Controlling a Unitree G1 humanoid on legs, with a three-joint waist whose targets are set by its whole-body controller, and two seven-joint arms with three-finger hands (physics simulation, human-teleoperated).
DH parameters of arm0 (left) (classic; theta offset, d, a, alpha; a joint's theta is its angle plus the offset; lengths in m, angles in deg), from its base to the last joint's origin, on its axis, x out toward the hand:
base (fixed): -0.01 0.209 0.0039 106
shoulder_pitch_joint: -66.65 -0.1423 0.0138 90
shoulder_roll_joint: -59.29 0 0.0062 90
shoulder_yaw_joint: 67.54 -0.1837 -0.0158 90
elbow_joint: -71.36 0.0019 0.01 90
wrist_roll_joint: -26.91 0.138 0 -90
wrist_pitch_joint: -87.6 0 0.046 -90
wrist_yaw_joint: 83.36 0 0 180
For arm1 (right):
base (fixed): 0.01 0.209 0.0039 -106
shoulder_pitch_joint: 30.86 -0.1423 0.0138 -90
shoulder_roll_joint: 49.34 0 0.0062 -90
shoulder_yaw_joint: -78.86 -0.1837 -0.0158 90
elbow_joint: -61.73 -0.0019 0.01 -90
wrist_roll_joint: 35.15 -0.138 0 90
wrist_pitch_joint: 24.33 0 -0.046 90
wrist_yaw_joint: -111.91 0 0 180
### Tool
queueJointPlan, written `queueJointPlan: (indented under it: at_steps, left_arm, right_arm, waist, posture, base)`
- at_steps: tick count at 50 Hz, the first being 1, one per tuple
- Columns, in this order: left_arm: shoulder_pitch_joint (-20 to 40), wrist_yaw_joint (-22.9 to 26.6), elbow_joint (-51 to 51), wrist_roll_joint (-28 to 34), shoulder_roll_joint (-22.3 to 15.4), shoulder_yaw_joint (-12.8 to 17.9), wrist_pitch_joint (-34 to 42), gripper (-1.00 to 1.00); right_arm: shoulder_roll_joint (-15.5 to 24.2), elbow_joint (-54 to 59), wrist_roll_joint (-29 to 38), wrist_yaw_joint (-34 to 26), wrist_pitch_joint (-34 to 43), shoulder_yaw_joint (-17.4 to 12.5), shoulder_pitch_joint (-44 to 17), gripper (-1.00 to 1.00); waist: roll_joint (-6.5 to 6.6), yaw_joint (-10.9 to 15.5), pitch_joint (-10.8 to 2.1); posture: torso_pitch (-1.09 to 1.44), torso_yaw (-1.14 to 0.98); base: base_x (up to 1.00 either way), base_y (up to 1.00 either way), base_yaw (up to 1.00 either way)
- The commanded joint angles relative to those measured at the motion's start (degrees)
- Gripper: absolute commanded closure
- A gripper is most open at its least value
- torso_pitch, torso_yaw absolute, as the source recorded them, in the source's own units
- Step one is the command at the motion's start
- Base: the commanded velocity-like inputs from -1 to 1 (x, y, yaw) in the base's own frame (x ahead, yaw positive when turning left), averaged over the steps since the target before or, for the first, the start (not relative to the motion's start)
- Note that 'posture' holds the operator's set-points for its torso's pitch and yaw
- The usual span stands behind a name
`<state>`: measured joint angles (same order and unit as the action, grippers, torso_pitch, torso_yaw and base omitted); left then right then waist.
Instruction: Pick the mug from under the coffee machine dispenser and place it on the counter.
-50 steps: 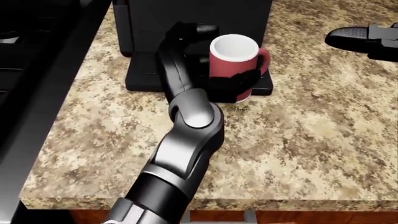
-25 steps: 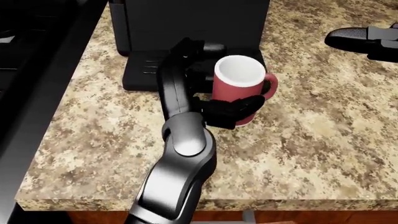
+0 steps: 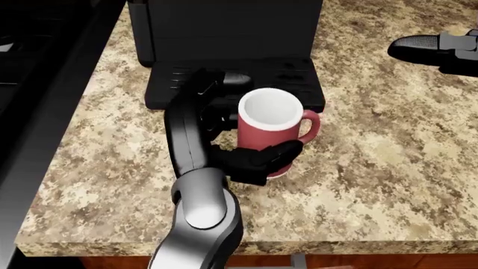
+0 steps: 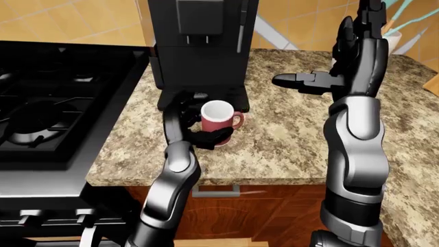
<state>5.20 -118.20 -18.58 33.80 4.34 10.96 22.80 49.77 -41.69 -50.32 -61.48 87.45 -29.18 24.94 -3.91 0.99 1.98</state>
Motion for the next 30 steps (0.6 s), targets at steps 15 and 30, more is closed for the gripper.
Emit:
queueJointPlan:
  at_steps: [15,30]
  left_arm:
    - [-2.73,2.07,1.17,-1.42,0.86,-1.78,-5.3,1.0]
    - [-5.72,3.47,0.16,-1.17,1.17,-3.83,-4.22,1.0]
  right_arm:
    - [1.02,-1.79,-0.04,-0.05,-1.2,-0.83,-1.65,-1.0]
    - [0.92,-1.97,0.05,-0.1,-1.18,-0.77,-1.47,-1.0]
  waist:
    - [-0.47,0.35,-1.61]
    - [-0.29,0.31,-2.1]
  posture:
    - [0.0,0.0]
    - [0.0,0.0]
  base:
    - [0.0,0.0,0.0]
    - [0.0,0.0,0.0]
